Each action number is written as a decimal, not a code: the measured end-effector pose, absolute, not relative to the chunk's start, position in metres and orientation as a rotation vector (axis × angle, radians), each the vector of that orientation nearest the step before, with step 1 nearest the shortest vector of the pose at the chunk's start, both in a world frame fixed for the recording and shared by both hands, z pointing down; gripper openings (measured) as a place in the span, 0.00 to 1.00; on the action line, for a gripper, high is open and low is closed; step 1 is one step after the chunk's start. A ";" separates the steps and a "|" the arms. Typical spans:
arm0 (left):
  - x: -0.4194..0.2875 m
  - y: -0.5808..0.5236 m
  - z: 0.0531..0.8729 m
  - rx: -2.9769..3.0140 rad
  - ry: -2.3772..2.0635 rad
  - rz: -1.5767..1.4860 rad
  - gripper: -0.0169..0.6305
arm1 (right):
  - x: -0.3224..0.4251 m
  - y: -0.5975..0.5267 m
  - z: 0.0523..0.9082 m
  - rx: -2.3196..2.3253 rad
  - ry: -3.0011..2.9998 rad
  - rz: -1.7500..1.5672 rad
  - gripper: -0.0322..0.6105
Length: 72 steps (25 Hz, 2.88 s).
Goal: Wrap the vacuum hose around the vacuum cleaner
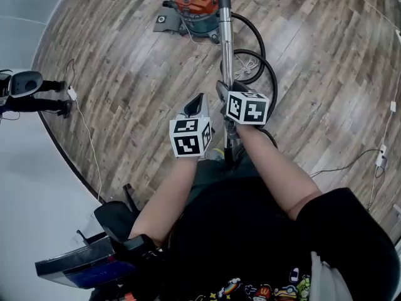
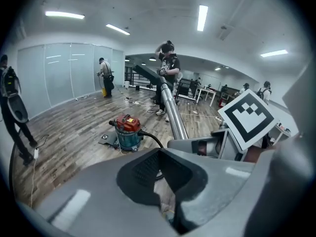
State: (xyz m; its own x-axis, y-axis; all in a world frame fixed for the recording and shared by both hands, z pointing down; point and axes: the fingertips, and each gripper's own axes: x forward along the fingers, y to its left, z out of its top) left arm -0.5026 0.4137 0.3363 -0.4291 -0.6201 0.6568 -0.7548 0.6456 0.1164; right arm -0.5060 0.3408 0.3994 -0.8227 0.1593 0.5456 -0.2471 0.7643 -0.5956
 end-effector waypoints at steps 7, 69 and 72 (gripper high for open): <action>-0.562 0.354 0.339 1.268 -2.071 0.345 0.03 | -0.564 0.283 0.400 0.292 -2.368 1.045 0.34; -0.851 0.028 0.488 2.029 -1.379 0.700 0.03 | -0.776 -0.070 0.527 1.602 -2.107 1.619 0.34; -0.842 0.034 0.550 1.992 -1.379 0.702 0.03 | -0.762 -0.068 0.599 1.646 -2.026 1.691 0.34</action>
